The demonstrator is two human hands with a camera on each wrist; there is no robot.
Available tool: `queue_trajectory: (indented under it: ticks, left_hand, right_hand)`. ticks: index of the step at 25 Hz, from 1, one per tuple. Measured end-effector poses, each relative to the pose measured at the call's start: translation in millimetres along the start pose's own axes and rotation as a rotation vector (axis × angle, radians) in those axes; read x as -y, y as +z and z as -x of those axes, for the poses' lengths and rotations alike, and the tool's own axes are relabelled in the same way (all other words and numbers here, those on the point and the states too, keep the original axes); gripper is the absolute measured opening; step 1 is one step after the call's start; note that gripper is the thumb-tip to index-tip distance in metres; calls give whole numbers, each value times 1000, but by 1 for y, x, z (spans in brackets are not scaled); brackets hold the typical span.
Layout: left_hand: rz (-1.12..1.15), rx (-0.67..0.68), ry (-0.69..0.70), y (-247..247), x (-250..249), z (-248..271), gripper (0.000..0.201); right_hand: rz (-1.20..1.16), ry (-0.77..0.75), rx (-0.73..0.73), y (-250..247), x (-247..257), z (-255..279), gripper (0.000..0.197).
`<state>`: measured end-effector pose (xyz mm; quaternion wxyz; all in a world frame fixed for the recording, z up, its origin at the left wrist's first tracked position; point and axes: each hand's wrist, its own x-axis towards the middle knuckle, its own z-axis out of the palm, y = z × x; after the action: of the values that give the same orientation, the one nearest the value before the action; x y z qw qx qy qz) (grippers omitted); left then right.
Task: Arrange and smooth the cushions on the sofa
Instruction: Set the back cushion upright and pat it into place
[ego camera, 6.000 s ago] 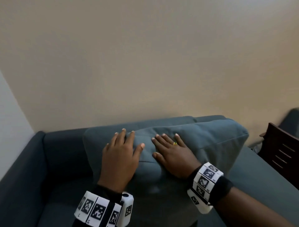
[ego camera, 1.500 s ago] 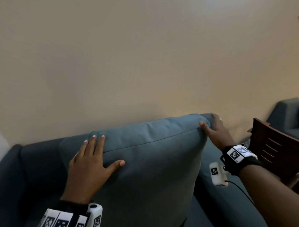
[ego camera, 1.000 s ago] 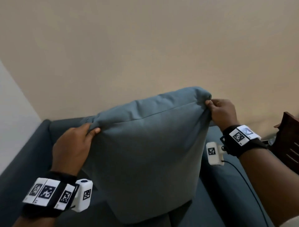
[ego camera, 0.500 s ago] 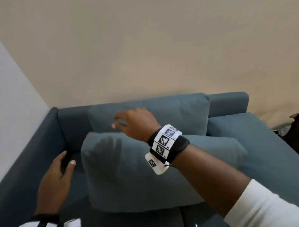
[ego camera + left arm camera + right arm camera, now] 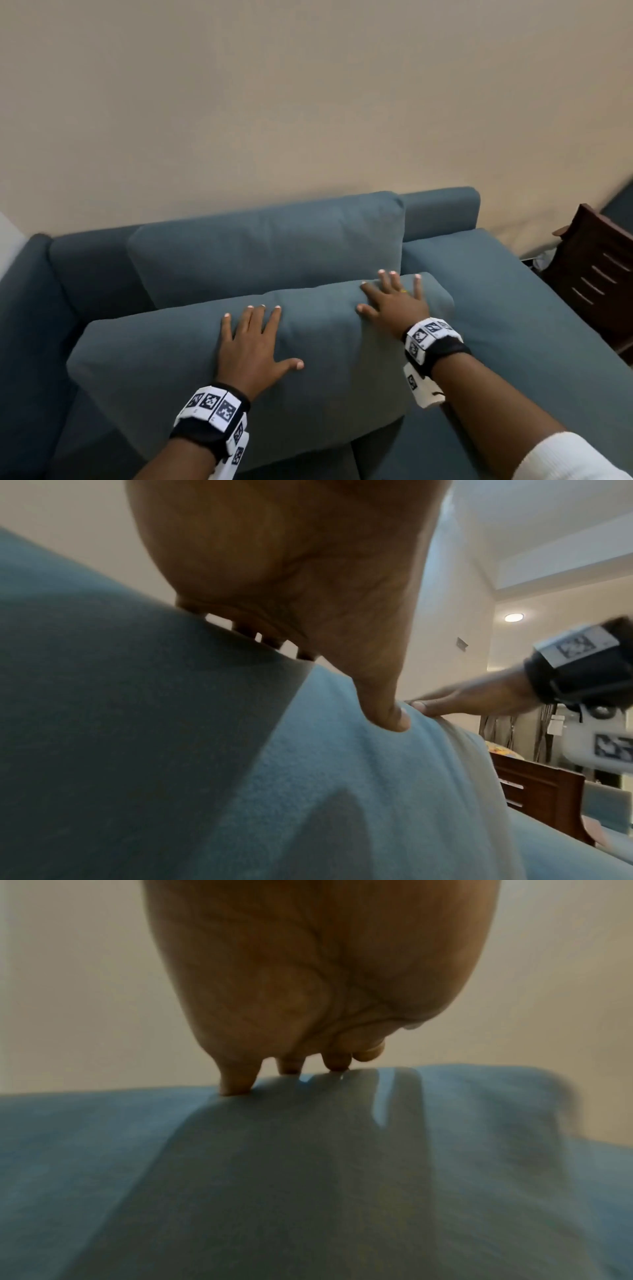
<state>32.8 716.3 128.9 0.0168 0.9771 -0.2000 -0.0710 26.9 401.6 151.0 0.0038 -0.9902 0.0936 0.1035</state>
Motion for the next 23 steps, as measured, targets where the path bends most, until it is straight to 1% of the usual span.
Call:
queue_trajectory:
  ticks: [2,3,4,5,6,7,8,9,10,11,12,13,15,16,17,18,20,22,23]
  left_hand:
    - [3,-47,-43,0,-11,-14,123]
    - [-21,-56,-69,-1,-14,-20,131]
    - [-42,-8,-102,-2,-16,-23,139]
    - [-69,44,-126,-5,-18,-25,145]
    - [-102,81,-136,-9,-21,-26,148]
    - [-123,103,-148,-15,-26,-28,149]
    - [-137,127,-172,-21,-34,-28,148]
    - [-131,148,-198,-26,-42,-31,143]
    - [-104,160,-213,-29,-51,-32,133]
    - [-65,161,-193,-30,-61,-35,122]
    - [-32,129,-127,-32,-73,-41,113]
    - [-4,62,-19,-35,-89,-48,108]
    - [43,-76,216,-41,-128,-62,101]
    - [44,-95,309,-43,-148,-67,97]
    - [33,-102,375,-43,-168,-72,94]
    - [13,-109,421,-43,-185,-76,91]
    - [-39,-124,456,-46,-208,-83,83]
    - [-84,-111,440,-43,-223,-89,70]
    - [-100,-87,436,-41,-229,-91,62]
  right_hand:
    - [-179,221,13,13,-77,6,69]
    - [-294,299,33,15,-111,9,80]
    - [-432,349,54,16,-137,10,91]
    - [-561,364,69,19,-154,7,99]
    - [-659,342,65,20,-162,4,102]
    - [-746,299,48,21,-163,-1,99]
    - [-829,250,32,22,-159,-5,89]
    - [-912,202,9,23,-151,-9,69]
    - [-978,169,-34,31,-142,-13,41]
    - [-1013,151,-105,38,-132,-16,17]
    - [-1038,148,-173,42,-121,-16,7]
    - [-1071,142,-223,47,-112,-18,6]
    - [-1080,104,-281,46,-97,-14,23]
    - [-1093,67,-296,41,-92,-8,22]
    - [-1118,14,-302,35,-89,-1,15]
    - [-1142,-54,-274,30,-88,6,11]
    - [-1191,-139,-170,25,-92,17,3]
    - [-1221,-173,-80,35,-107,23,27]
    - [-1240,-164,-60,46,-115,25,41]
